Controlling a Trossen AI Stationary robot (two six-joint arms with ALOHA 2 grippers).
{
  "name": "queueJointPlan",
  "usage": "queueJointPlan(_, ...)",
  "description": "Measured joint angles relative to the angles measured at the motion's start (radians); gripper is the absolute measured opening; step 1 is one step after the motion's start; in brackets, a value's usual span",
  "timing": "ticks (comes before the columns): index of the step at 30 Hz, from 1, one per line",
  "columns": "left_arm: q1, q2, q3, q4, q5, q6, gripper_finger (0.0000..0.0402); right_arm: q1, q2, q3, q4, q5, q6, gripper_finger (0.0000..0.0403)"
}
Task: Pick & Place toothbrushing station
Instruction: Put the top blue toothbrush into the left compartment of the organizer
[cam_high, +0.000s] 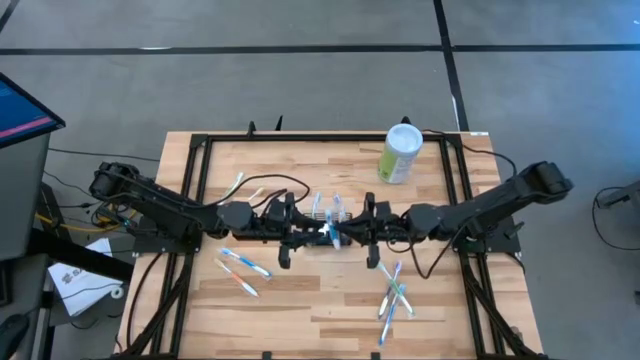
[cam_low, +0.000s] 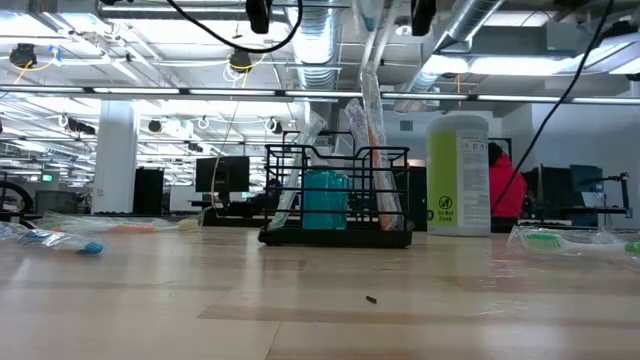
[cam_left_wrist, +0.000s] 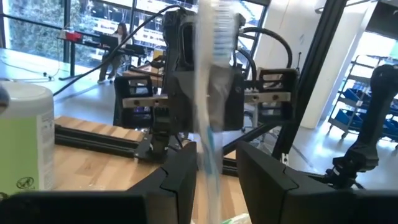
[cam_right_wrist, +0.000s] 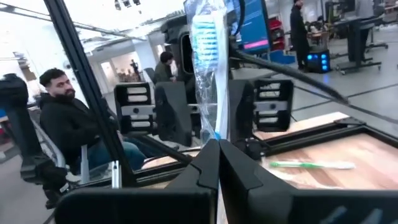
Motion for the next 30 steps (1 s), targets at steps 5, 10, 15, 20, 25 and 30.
queueJointPlan(5,0.0,0.0,0.0,0.03,0.002,0.009,0.0108,0.0,0.013,0.004,0.003,-0.008,0.001,0.0)
queueJointPlan(10,0.0,0.0,0.0,0.038,0.003,0.011,0.0108,0.0,0.013,0.004,0.003,-0.007,0.008,0.0)
queueJointPlan(15,0.0,0.0,0.0,0.051,0.002,0.019,0.0108,-0.005,0.013,0.004,-0.013,-0.007,0.011,0.0)
queueJointPlan(20,0.0,0.0,0.0,0.057,0.002,0.019,0.0108,-0.005,0.013,0.004,-0.013,-0.005,0.011,0.0)
queueJointPlan(25,0.008,0.0,0.0,0.066,0.0,0.019,0.0108,-0.005,0.013,0.004,-0.013,-0.005,0.011,0.0)
queueJointPlan(30,0.008,0.023,0.0,0.075,0.0,0.019,0.0108,-0.005,0.036,0.01,0.001,-0.005,0.012,0.0)
